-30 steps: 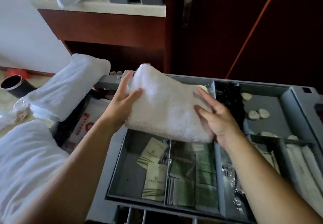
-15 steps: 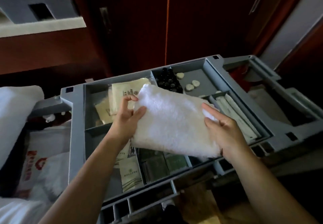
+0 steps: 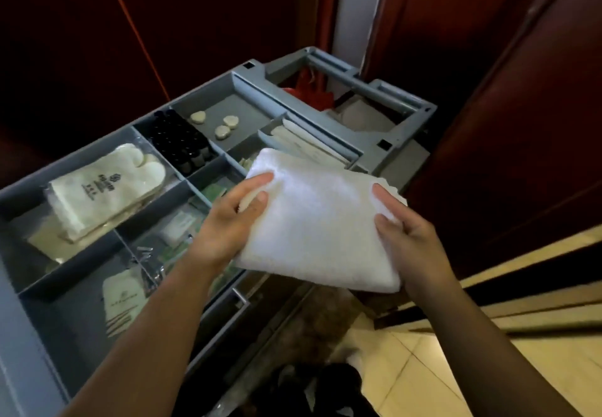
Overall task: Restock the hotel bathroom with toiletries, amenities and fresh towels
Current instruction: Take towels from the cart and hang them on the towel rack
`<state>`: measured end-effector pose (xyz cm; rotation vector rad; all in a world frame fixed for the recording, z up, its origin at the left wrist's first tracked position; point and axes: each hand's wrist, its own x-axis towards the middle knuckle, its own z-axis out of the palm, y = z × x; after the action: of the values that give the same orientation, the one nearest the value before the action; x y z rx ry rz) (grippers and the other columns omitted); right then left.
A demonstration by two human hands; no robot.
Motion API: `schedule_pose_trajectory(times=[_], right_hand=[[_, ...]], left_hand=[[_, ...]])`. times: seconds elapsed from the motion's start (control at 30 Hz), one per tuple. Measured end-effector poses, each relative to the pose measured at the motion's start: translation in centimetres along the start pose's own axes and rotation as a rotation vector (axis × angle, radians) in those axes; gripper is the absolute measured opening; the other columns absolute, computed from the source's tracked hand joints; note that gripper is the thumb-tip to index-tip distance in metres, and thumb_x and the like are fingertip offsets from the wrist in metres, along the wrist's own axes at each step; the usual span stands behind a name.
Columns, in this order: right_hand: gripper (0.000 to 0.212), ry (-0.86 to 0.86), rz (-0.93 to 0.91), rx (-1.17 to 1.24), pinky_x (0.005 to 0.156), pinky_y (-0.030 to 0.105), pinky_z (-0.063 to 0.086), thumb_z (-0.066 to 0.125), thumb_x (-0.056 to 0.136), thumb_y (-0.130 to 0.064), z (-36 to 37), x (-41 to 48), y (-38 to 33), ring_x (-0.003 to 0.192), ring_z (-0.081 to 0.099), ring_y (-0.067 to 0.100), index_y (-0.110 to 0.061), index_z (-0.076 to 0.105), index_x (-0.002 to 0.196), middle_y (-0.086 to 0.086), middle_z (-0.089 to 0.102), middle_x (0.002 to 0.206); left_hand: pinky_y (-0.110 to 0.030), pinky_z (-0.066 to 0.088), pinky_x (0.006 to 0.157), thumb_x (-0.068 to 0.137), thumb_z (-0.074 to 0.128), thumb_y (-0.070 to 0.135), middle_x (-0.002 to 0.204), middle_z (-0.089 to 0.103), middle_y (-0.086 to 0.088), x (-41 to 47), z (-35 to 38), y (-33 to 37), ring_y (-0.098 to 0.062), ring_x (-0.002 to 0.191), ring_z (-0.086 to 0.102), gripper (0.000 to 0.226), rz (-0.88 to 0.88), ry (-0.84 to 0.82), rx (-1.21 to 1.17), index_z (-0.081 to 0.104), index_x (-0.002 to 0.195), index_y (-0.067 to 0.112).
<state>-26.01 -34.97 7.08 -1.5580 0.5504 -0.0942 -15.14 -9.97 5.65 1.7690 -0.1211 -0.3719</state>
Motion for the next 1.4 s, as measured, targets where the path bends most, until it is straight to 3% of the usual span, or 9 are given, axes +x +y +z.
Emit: schedule_pose_trajectory(times=[0.23,0.37,0.57,0.7,0.8,0.87,1.1,1.3,1.4], right_hand=[[0.04,0.19,-0.033,0.053,0.092,0.03,0.053,0.053,0.106,-0.033,-9.0,-6.3,3.4,0.111,0.055,0.003,-0.061,0.056,0.134,-0.039,0.044,0.121],[0.039,0.269,-0.044,0.085,0.102,0.041,0.054,0.055,0.105,-0.032,-15.2,-10.4,6.2,0.118,0.058,0.006,-0.06,0.058,0.132,-0.034,0.053,0.128],[0.041,0.366,-0.062,0.025,0.096,0.021,0.046,0.052,0.107,-0.026,-24.7,-16.3,8.7,0.11,0.054,-0.015,-0.064,0.058,0.123,-0.051,0.055,0.113],[0.041,0.48,-0.048,0.007,0.099,0.026,0.041,0.052,0.107,-0.026,-30.7,-19.8,10.8,0.123,0.052,0.005,-0.059,0.06,0.131,-0.037,0.051,0.131],[0.043,0.57,-0.039,0.031,0.099,0.025,0.046,0.054,0.106,-0.024,-35.0,-23.0,12.4,0.125,0.052,0.008,-0.059,0.062,0.13,-0.023,0.053,0.14],[0.046,0.61,-0.031,0.053,0.091,0.019,0.049,0.053,0.106,-0.02,-37.4,-25.0,13.1,0.122,0.054,0.001,-0.059,0.063,0.129,-0.028,0.055,0.133],[0.046,0.827,0.021,0.108,0.085,0.02,0.049,0.053,0.106,-0.02,-44.7,-32.1,16.3,0.117,0.055,-0.002,-0.059,0.059,0.129,-0.029,0.056,0.131],[0.044,0.985,0.055,0.097,0.087,0.021,0.047,0.051,0.107,-0.022,-48.4,-35.2,18.5,0.117,0.052,-0.001,-0.056,0.056,0.134,-0.023,0.053,0.134],[0.045,1.069,0.084,0.104,0.097,0.028,0.047,0.05,0.107,-0.019,-50.3,-35.9,19.2,0.117,0.053,0.004,-0.056,0.056,0.132,-0.021,0.053,0.135]], left_hand=[[-0.012,0.054,0.066,0.101,0.063,0.036,0.121,0.061,0.026,-2.5,9.6,2.0,-0.001,0.096,0.066,0.032,0.058,-0.117,-0.003,0.066,0.124,0.058],[-0.026,0.05,0.077,0.101,0.063,0.037,0.123,0.053,0.029,-5.0,16.5,2.3,-0.005,0.107,0.057,0.033,0.058,-0.186,0.034,0.065,0.125,0.06],[-0.023,0.05,0.086,0.101,0.064,0.035,0.13,0.057,0.024,-9.6,26.3,2.3,-0.002,0.114,0.058,0.032,0.097,-0.319,0.021,0.067,0.126,0.054],[-0.024,0.05,0.087,0.101,0.063,0.036,0.13,0.055,0.028,-12.5,33.1,2.7,-0.003,0.117,0.057,0.029,0.116,-0.42,0.025,0.068,0.122,0.055],[-0.025,0.05,0.09,0.101,0.063,0.035,0.13,0.054,0.03,-14.5,38.5,3.0,-0.002,0.119,0.056,0.03,0.137,-0.505,0.045,0.067,0.124,0.053],[-0.026,0.052,0.09,0.102,0.064,0.034,0.13,0.055,0.029,-15.7,41.8,3.1,-0.001,0.118,0.056,0.03,0.156,-0.557,0.062,0.067,0.123,0.055],[-0.016,0.055,0.076,0.1,0.067,0.025,0.129,0.064,0.021,-20.1,53.0,3.5,-0.001,0.113,0.064,0.032,0.202,-0.781,0.042,0.072,0.118,0.052],[-0.031,0.056,0.096,0.099,0.069,0.024,0.127,0.065,0.023,-21.9,60.4,3.8,-0.001,0.116,0.062,0.034,0.257,-0.928,0.119,0.07,0.123,0.048],[-0.021,0.053,0.093,0.098,0.07,0.021,0.125,0.065,0.025,-22.1,64.1,4.1,0.006,0.112,0.063,0.035,0.29,-1.006,0.144,0.068,0.123,0.046]])
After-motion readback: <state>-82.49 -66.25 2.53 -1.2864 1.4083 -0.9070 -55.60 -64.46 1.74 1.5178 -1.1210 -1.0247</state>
